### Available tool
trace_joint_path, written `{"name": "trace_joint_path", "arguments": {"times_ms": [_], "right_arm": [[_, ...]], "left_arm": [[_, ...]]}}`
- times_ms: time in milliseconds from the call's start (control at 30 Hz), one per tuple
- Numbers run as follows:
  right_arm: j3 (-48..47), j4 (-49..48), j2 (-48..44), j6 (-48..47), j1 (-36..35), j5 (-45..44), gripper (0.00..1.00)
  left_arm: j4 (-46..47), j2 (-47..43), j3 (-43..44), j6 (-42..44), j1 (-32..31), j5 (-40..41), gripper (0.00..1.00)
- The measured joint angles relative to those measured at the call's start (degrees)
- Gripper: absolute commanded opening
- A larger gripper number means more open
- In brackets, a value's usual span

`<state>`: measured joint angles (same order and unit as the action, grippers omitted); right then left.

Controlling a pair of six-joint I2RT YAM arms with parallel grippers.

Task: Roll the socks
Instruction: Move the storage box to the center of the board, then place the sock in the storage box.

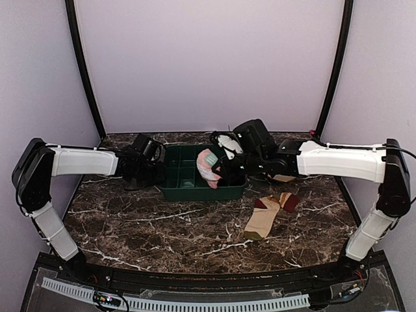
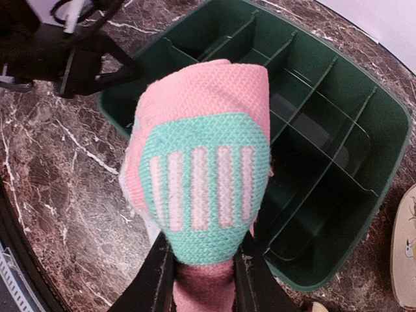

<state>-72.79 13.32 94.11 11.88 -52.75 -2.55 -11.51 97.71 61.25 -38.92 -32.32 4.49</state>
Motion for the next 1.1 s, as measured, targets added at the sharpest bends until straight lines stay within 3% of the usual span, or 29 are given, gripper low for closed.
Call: {"name": "trace_joint_path", "arguments": {"times_ms": [167, 600, 1100], "right_arm": [[-1.0, 1.1, 1.4, -2.1, -0.2, -3.6, 0.0], [-9.9, 5.2, 9.3, -10.4, -5.7, -17.6, 0.0], [-14.4, 7.3, 18.9, -19.0, -8.5, -31.3, 0.0]], "left_arm": [[-1.5, -5.7, -5.8, -10.2, -3.2, 3.1, 0.0], [-12.7, -8.4, -6.0, -35.3, -13.7, 12.7, 0.0], [-16.0, -8.9, -6.0, -43.5, -16.8, 14.2, 0.0]]}}
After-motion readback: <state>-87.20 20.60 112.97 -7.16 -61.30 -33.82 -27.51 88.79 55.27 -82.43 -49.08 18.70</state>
